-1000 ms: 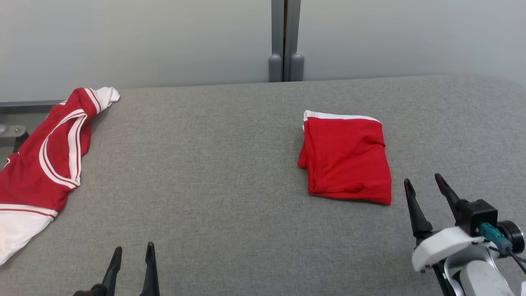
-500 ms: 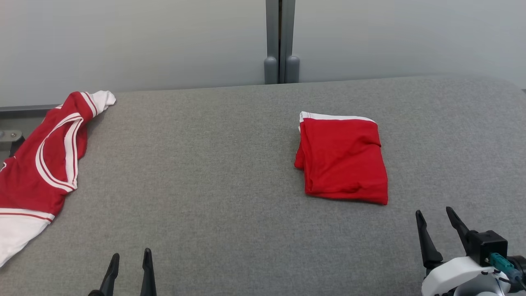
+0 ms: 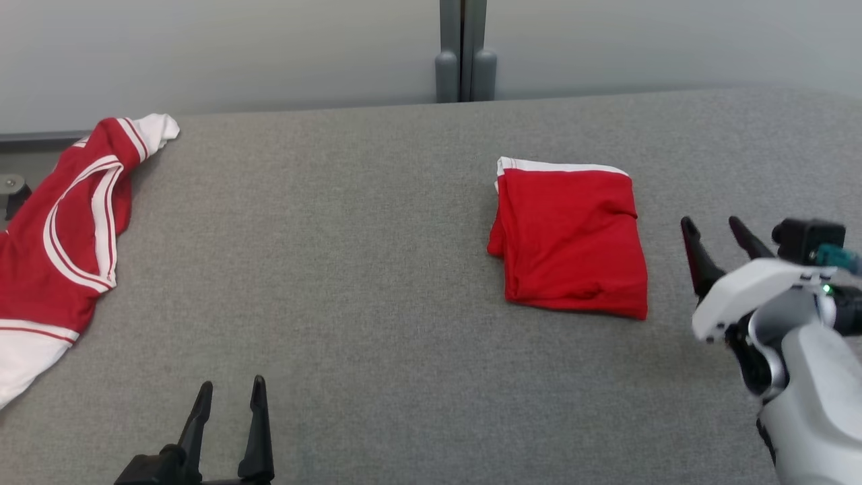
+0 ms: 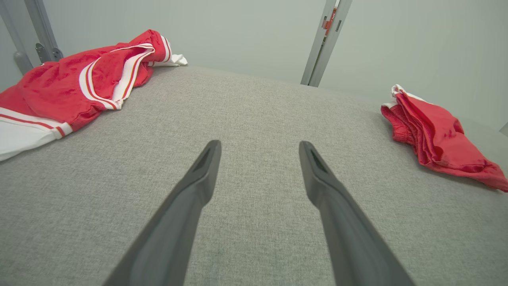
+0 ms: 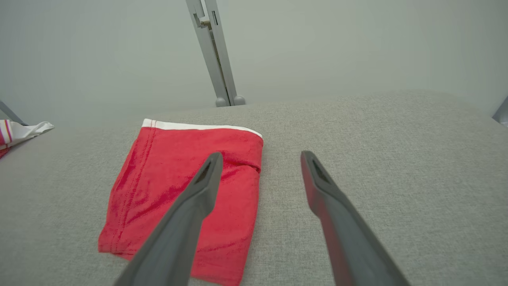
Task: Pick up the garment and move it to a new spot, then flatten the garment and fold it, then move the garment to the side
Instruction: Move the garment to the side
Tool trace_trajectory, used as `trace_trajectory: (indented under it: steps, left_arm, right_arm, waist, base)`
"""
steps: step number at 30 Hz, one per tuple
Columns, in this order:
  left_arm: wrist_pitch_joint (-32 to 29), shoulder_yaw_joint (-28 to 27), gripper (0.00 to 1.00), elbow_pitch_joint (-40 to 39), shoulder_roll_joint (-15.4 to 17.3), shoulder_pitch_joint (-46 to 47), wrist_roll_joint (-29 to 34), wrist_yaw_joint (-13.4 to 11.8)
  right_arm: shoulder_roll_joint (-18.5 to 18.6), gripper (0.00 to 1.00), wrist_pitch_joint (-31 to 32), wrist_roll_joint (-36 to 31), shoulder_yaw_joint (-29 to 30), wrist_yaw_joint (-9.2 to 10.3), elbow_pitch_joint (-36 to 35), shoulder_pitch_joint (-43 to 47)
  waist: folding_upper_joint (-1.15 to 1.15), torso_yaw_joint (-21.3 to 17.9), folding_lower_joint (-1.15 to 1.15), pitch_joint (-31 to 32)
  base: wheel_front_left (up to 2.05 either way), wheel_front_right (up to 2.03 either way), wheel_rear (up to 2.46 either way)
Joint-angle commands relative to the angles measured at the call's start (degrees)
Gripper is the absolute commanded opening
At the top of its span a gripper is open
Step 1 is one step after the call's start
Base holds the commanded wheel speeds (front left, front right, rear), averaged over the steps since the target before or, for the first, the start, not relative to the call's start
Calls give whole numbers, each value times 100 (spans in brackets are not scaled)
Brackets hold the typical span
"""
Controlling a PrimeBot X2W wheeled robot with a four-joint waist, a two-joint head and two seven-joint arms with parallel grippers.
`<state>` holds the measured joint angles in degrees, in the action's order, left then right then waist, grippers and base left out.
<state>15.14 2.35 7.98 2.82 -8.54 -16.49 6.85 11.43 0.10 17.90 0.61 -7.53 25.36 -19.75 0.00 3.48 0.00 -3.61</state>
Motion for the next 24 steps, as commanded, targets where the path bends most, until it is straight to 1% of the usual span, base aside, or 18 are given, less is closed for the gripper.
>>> trace_trajectory:
  steps: [1,5,8,10,13,19,20,21,22,24]
  left_arm:
    - [-1,46,100,10,14,165,18,21]
    - [-1,140,100,61,15,366,-41,37]
    - [-1,231,100,86,14,512,-77,49]
    - [-1,267,100,117,15,602,-104,57]
    - [0,290,100,136,15,717,-158,51]
    - [-1,313,100,138,14,786,-211,59]
    - [-1,302,100,136,14,777,-215,60]
    - [-1,293,100,134,14,767,-216,61]
    - [-1,275,100,132,14,754,-222,61]
    - [-1,267,100,122,14,746,-213,62]
  right_arm:
    - [43,100,369,-7,119,9,117,-295]
    - [-113,100,1465,-31,370,6,543,-967]
    - [-142,100,1909,-193,499,9,877,-1300]
    - [-199,100,2042,-340,621,8,1129,-1444]
    - [-297,100,2059,-536,857,8,1483,-1586]
    - [-385,100,1984,-817,1164,9,2023,-1703]
    - [-412,80,1980,-836,1221,9,2116,-1697]
    - [-437,8,1947,-854,1257,9,2160,-1705]
    - [-454,0,1883,-873,1310,9,2207,-1731]
    - [-492,0,1797,-813,1356,9,2276,-1800]
  waist:
    - [0,142,0,-317]
    - [0,297,0,-617]
    - [0,434,0,-816]
    - [0,539,0,-916]
    - [0,673,0,-1018]
    - [0,766,0,-1099]
    - [0,758,0,-1101]
    - [0,742,0,-1102]
    - [0,704,0,-1101]
    - [0,615,0,-1104]
  base:
    - [0,0,0]
    - [0,0,0]
    - [0,0,0]
    - [0,0,0]
    - [0,0,0]
    - [0,0,0]
    - [0,0,0]
    - [0,0,0]
    - [0,0,0]
    - [0,0,0]
